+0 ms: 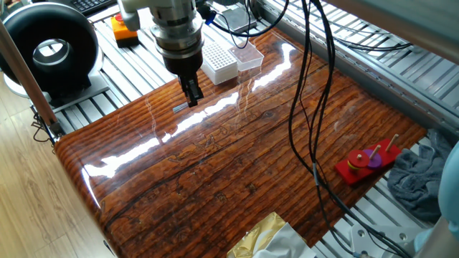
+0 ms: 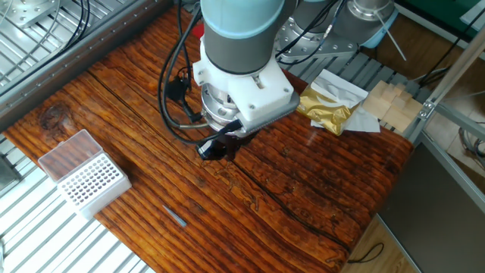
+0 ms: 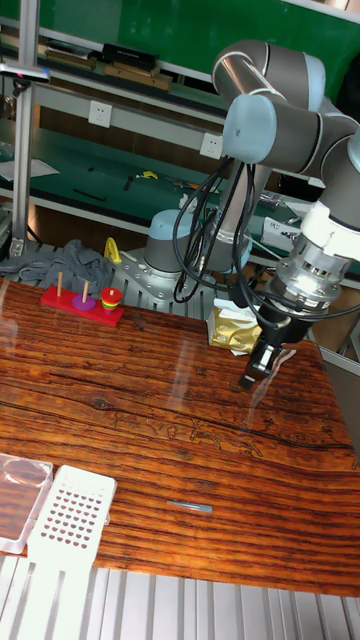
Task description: Insert a medium pipette tip into the holder for medium pipette tips
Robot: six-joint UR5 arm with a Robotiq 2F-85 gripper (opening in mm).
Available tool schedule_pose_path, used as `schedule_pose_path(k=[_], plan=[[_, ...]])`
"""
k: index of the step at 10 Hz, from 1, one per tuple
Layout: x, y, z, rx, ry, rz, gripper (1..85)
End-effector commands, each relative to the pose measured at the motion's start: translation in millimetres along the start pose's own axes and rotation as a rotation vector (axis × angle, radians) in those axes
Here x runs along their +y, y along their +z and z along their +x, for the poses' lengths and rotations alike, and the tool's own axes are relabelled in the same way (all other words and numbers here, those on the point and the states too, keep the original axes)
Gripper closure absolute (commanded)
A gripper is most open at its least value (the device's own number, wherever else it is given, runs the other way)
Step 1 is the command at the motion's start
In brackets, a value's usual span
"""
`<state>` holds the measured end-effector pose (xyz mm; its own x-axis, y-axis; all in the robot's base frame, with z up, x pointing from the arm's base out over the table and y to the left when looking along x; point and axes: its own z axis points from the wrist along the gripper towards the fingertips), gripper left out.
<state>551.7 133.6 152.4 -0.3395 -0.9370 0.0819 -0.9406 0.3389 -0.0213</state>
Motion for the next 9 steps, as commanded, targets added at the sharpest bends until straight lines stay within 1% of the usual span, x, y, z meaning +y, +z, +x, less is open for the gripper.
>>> schedule_pose_path(k=[1, 2, 4, 5, 6, 7, 8, 9], plan=[[-9.6, -3.0, -15.4, 0.001, 0.006, 0.016, 84.7], [-16.1, -2.1, -22.2, -0.001, 0.004, 0.019, 84.7], [-36.2, -3.2, -28.2, 0.004, -0.010, 0.037, 84.7], [-44.8, -6.5, -28.5, -0.003, -0.017, 0.033, 84.7], [-52.6, -12.0, -28.4, -0.012, -0.022, 0.012, 84.7], [-63.5, -17.7, -27.4, -0.008, -0.036, 0.002, 84.7], [-72.9, -22.5, -30.3, -0.016, -0.042, -0.004, 84.7], [-76.8, -23.9, -37.2, -0.033, -0.030, -0.012, 84.7]])
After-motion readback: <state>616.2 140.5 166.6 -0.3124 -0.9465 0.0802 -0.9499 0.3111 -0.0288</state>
